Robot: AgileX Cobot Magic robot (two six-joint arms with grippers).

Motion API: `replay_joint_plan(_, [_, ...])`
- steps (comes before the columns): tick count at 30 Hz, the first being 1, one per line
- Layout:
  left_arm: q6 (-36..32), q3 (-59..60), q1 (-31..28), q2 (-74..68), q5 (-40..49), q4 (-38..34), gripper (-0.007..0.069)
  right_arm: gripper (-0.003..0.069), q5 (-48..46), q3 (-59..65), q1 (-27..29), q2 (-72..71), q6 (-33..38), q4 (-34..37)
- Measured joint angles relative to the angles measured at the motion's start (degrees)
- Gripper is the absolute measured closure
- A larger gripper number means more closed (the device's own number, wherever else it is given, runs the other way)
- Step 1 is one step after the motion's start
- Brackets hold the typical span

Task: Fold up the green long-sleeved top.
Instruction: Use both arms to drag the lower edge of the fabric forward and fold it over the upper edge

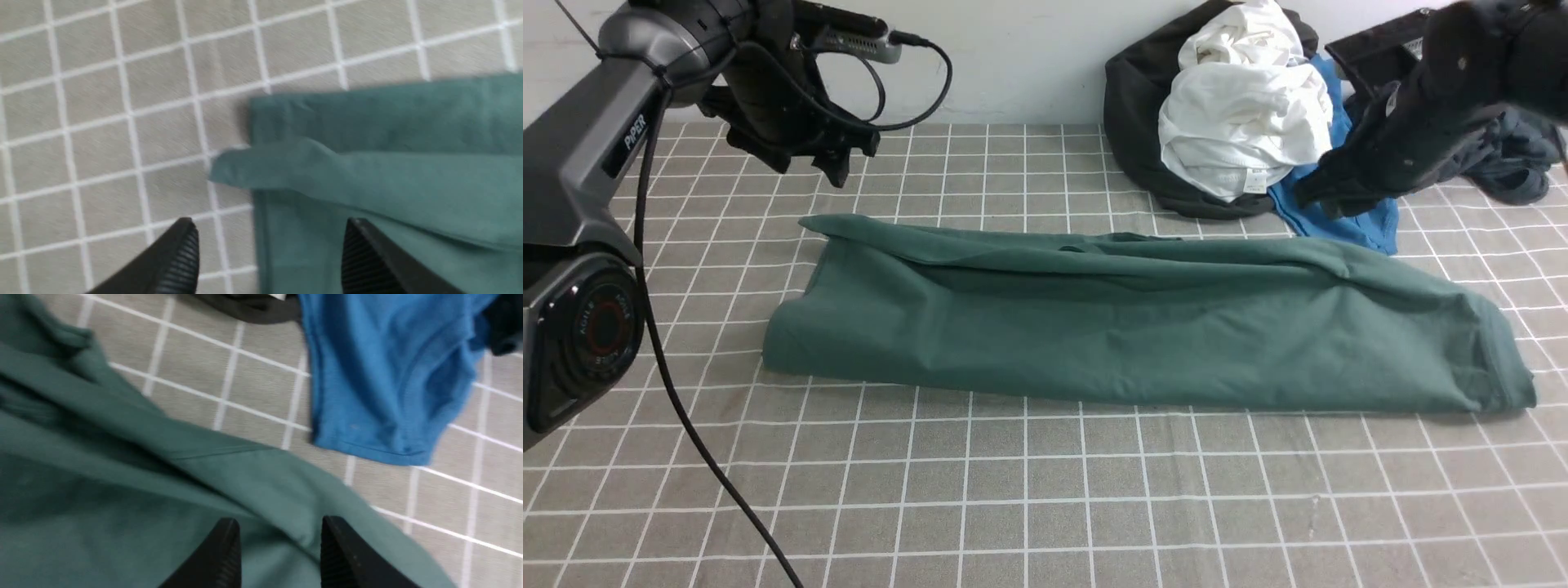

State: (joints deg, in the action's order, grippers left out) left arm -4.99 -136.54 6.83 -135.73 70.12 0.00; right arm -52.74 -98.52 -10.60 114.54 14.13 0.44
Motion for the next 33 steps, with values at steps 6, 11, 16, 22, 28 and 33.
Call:
replay_joint_plan(6, [-7.01,1.92,1.91,0.0,0.76,-11.47,0.0351,0.0632,-2.67,0.0,0.0,7.44,25.69,27.18])
replay_joint_plan(11, [-11.03,2.92,4.57,0.0,0.76,-15.88,0.0496,0.0669,3.26,-0.08,0.0,15.09,38.75,36.62])
replay_joint_plan(16, [-14.24,2.94,6.22,-0.23,0.76,-17.86,0.0617,0.0671,19.82,-4.25,0.0,20.27,37.43,42.31])
replay_joint_plan(22, [-15.0,2.94,6.41,-2.35,0.76,-17.92,0.0632,0.0669,24.75,-11.96,1.68,21.25,24.7,41.15])
replay_joint_plan(28, [-15.04,2.94,6.41,-7.7,0.71,-17.97,0.0632,0.0667,3.02,-17.39,1.75,20.84,17.91,29.51])
replay_joint_plan(33, [-15.13,2.94,6.45,-10.24,-2.32,-15.91,0.0632,0.0666,-10.11,-16.63,1.75,20.47,15.27,25.87])
